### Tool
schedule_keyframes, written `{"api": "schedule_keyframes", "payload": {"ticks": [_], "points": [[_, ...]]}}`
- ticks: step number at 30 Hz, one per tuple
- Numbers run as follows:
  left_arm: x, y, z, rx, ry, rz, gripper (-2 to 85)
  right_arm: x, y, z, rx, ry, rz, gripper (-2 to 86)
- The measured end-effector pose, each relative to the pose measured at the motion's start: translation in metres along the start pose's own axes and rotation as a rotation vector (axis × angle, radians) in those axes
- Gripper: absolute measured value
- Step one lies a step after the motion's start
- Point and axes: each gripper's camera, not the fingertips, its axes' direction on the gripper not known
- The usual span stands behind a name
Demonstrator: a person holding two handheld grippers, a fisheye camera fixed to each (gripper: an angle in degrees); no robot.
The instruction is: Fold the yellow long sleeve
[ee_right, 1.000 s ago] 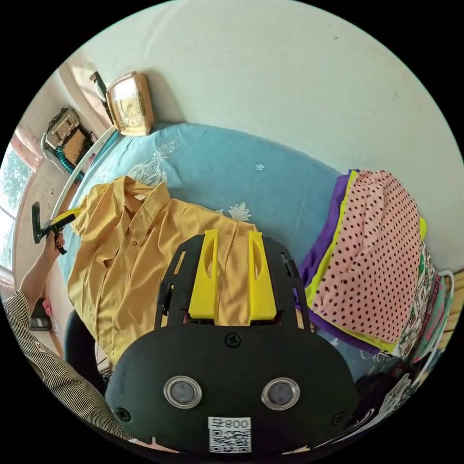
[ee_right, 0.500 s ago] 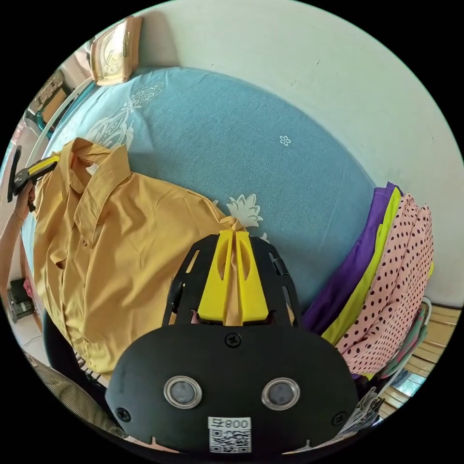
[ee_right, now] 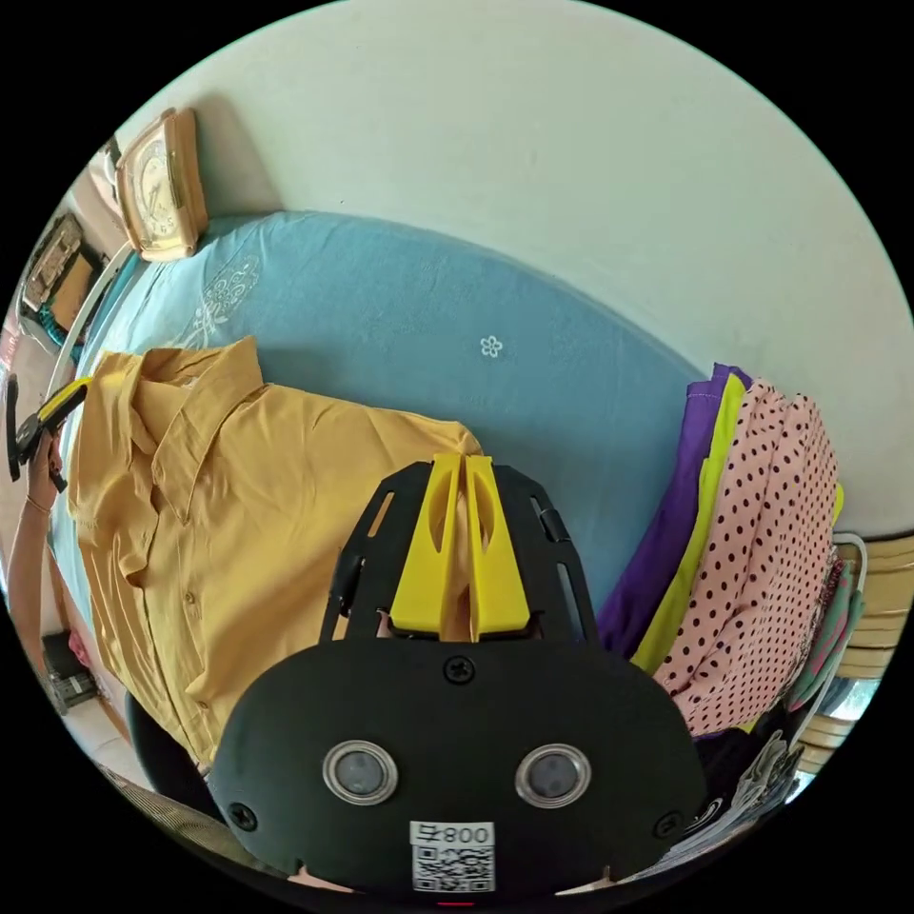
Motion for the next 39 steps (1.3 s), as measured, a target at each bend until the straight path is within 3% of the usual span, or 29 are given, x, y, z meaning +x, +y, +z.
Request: {"api": "schedule_keyframes", "payload": {"ticks": [3,7,10,16,19,23,26,30,33,39], "points": [[0.003,0.006,-0.009,0.089,0.069,0.03,7.0,0.013,0.007,0.014,-0.005,-0.05,0.055,5.5],[0.01,0.003,-0.021,0.211,0.229,0.095,9.6,0.025,0.019,-0.006,0.15,-0.16,0.026,8.0],[0.025,-0.021,-0.01,0.176,0.267,0.144,10.0,0.001,0.008,-0.011,0.205,-0.241,-0.109,8.0],[0.045,-0.063,0.035,0.007,0.251,0.221,8.8,-0.064,-0.039,0.035,0.049,-0.246,-0.339,8.9],[0.055,-0.068,0.057,-0.093,0.266,0.277,4.3,-0.078,-0.047,0.066,-0.041,-0.194,-0.376,7.9],[0.059,-0.061,0.051,0.034,0.212,0.258,1.1,-0.079,-0.035,0.072,0.016,-0.149,-0.417,2.3],[0.05,-0.064,0.039,0.156,0.188,0.187,0.8,-0.069,-0.028,0.062,0.135,-0.113,-0.37,1.2],[0.046,-0.073,0.046,0.179,0.214,0.123,1.6,-0.051,-0.035,0.066,0.179,-0.178,-0.272,1.1],[0.059,-0.073,0.066,0.071,0.283,0.205,5.7,-0.044,-0.036,0.097,0.076,-0.116,-0.212,1.5],[0.077,-0.071,0.102,-0.058,0.253,0.305,10.3,0.0,-0.004,0.087,0.278,-0.24,-0.077,6.2]]}}
